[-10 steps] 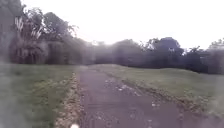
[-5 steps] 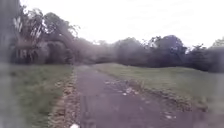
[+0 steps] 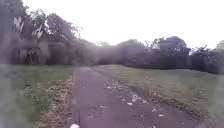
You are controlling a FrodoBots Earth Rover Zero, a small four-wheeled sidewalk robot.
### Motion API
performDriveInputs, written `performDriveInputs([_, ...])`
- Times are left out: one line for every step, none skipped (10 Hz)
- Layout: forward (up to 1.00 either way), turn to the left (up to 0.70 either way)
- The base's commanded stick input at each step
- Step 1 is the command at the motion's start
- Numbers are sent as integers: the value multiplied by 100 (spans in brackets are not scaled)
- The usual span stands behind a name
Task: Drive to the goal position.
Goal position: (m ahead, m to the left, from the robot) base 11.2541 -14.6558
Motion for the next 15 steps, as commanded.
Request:
performDriveInputs([85, 0])
performDriveInputs([85, 0])
performDriveInputs([85, 0])
performDriveInputs([85, 0])
performDriveInputs([85, 0])
performDriveInputs([85, 0])
performDriveInputs([85, 0])
performDriveInputs([85, 0])
performDriveInputs([85, 1])
performDriveInputs([85, 6])
performDriveInputs([85, 23])
performDriveInputs([85, 9])
performDriveInputs([85, 2])
performDriveInputs([85, -2])
performDriveInputs([85, -9])
